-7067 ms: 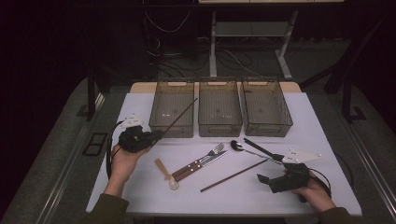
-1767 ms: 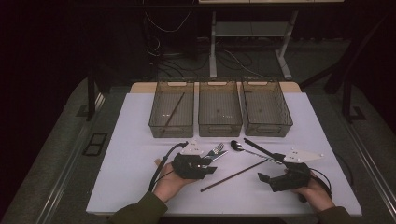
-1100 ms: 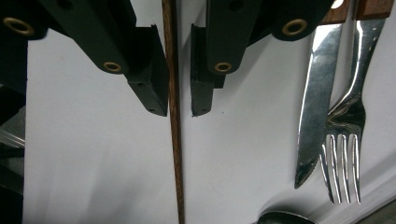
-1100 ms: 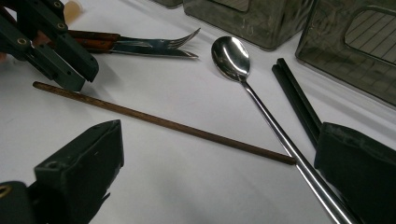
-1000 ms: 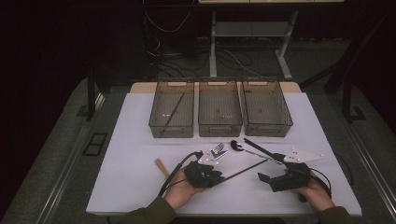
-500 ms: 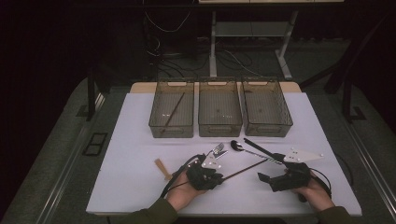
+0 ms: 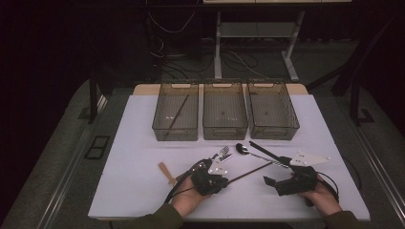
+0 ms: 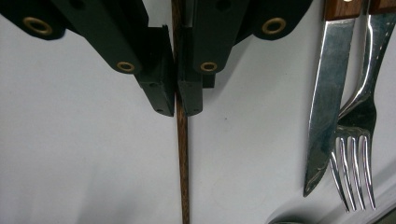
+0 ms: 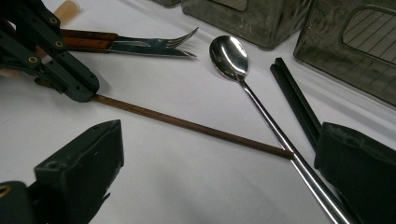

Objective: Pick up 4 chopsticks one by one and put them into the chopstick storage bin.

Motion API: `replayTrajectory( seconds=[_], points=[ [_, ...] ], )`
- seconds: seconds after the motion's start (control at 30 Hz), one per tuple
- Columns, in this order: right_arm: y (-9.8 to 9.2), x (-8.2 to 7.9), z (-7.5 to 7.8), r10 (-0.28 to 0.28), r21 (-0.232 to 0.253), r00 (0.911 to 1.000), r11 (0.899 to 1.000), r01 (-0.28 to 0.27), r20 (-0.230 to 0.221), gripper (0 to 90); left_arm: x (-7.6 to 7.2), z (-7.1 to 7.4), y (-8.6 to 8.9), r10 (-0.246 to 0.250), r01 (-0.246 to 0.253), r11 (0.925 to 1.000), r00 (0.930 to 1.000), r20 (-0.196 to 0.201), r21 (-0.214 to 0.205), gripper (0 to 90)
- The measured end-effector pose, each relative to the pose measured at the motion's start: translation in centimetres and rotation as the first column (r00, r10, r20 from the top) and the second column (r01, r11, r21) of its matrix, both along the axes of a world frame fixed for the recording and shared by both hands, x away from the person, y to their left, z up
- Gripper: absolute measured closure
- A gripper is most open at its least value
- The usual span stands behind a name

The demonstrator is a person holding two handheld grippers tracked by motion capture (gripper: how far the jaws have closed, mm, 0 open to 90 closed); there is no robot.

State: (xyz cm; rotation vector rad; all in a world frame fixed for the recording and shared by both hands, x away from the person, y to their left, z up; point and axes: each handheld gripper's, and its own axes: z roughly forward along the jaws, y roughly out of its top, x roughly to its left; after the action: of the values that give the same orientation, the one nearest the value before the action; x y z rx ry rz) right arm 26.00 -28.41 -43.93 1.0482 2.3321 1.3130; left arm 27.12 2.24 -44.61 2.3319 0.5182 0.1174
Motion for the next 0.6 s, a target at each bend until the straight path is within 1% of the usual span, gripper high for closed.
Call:
replayTrajectory(
  seconds=[0.1,0.13,0.17,0.23,0.27,0.3,0.33,0.5,0.53,0.6],
  points=[
    [0.0,0.0,0.0,-0.002,0.0,1.0,1.0,0.002,0.001,1.7,0.1,0.1,0.1,-0.005,0.005,1.0,1.0,-0.001,0.008,84.6],
    [0.0,0.0,0.0,-0.003,0.001,1.0,1.0,0.003,0.002,1.7,0.1,0.1,0.1,-0.002,0.002,1.0,1.0,-0.005,0.002,84.6],
    [0.0,0.0,0.0,-0.002,0.001,1.0,1.0,0.002,0.002,1.7,0.0,0.1,0.1,0.011,-0.011,0.9999,0.9998,-0.017,-0.004,84.6],
    [0.0,0.0,0.0,-0.003,0.001,1.0,1.0,0.003,0.002,1.7,0.2,0.2,0.3,0.013,-0.013,0.9999,0.9998,-0.018,-0.005,84.6],
    [0.0,0.0,0.0,-0.004,0.002,1.0,1.0,0.004,0.002,1.7,0.3,0.3,0.4,0.011,-0.011,0.9999,0.9999,-0.008,-0.009,84.6],
    [0.0,0.0,0.0,-0.004,0.003,1.0,1.0,0.004,0.001,1.7,0.3,0.3,0.5,0.012,-0.012,0.9998,0.9999,-0.008,-0.015,84.6],
    [0.0,0.0,0.1,-0.006,0.004,1.0,1.0,0.006,0.001,1.7,0.4,0.4,0.7,0.008,-0.008,0.9999,0.9999,-0.013,-0.013,84.6],
    [-0.1,0.0,0.0,-0.003,0.004,1.0,1.0,0.003,0.002,1.7,0.7,0.8,1.1,0.003,-0.003,0.9997,0.9999,-0.014,-0.026,84.6],
    [-0.1,0.0,0.1,-0.003,0.004,1.0,1.0,0.003,0.002,1.7,0.6,0.9,1.1,0.012,-0.013,0.9992,0.9997,-0.019,-0.037,84.6],
    [-0.1,0.0,0.0,-0.002,0.002,1.0,1.0,0.002,0.004,1.7,0.7,1.1,1.3,0.012,-0.013,0.9991,0.9997,-0.021,-0.041,84.6]
  ],
)
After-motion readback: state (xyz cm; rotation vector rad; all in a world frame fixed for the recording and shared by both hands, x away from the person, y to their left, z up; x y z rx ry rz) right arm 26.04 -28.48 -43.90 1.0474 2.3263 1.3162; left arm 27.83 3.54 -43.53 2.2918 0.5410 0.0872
